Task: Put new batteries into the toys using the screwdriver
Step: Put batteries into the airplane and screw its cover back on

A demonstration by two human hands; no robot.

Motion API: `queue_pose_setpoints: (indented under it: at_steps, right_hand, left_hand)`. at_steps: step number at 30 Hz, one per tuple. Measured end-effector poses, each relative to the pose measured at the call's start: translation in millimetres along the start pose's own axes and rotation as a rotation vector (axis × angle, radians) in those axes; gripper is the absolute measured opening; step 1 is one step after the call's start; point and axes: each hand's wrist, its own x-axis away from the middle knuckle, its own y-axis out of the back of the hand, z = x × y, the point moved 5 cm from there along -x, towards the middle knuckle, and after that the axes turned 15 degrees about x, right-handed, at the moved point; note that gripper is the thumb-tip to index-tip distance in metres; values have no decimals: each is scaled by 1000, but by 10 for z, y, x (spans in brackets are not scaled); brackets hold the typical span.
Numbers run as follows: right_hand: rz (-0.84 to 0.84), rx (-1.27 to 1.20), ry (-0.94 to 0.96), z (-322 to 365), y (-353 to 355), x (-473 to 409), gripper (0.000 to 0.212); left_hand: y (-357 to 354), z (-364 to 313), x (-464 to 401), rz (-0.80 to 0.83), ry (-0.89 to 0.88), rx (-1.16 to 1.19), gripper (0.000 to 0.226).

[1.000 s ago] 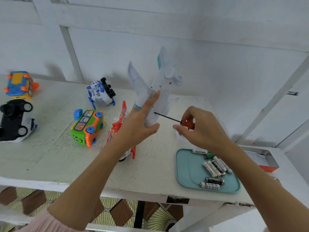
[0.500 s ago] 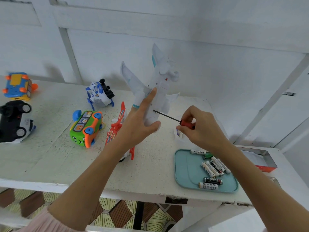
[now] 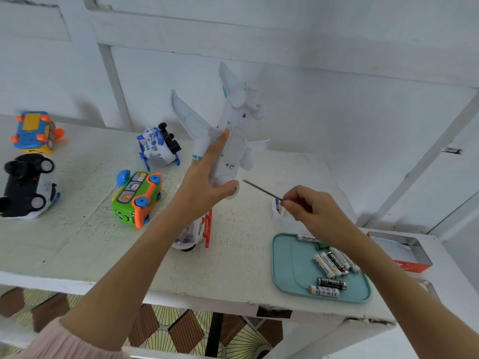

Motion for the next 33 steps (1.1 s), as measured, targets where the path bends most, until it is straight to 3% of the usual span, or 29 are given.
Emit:
queue_pose_setpoints:
  at_steps: [4,10,19,29,33]
  right_hand:
    - [161,11,126,-25,-164,38,16]
    - [275,101,208,42,-465,14,21]
    - [380,236,320,155,-969,18,14]
    - [276,260,330,74,-1052,16,17]
    - [-238,12,284,181,-408,-15,8]
  left_hand:
    - [59,-50,23,9,2,128,82]
    - [64,-107,56,-3,45,215,65]
    - [84,-23,83,-9,101,356,79]
    - [136,63,120,-29,194,373,69]
    - [196,57,105,-57,168,400,81]
